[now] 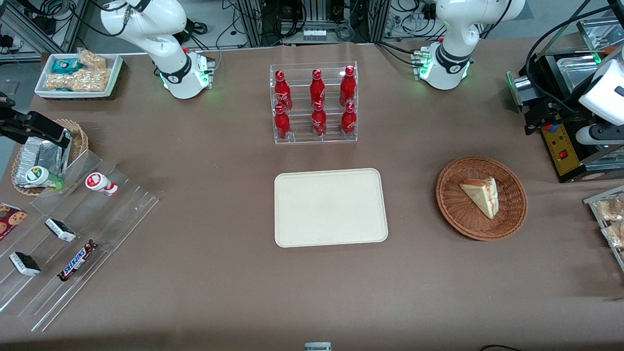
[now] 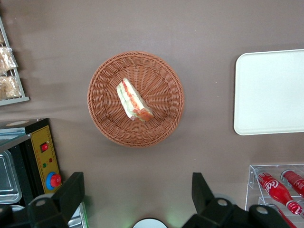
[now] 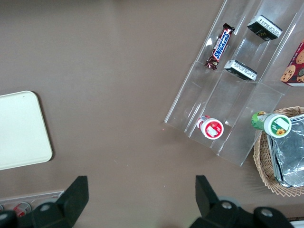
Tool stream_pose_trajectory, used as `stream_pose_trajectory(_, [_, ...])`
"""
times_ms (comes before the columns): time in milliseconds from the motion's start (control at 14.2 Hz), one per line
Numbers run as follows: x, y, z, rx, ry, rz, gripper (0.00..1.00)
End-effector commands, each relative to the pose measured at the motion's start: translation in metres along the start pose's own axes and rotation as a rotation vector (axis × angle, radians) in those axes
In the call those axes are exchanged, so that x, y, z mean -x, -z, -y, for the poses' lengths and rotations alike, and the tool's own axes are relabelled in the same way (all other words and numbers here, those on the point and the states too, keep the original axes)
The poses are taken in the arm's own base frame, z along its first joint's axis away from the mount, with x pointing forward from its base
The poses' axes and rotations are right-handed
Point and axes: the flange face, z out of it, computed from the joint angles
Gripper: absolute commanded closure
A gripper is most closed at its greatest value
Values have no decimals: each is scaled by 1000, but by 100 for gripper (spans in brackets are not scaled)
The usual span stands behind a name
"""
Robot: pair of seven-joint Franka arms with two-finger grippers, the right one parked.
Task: Place sandwich from basket to tray
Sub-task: 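Move the left gripper over the wicker basket above the sandwich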
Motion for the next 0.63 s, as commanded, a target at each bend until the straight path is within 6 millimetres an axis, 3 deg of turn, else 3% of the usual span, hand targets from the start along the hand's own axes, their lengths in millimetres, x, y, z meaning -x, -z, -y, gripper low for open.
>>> stream_pose_trajectory(0, [1,1,-1,-15,-16,0,0])
stream_pose_trajectory(562, [-3,-6,-2,-13,-18,15,0])
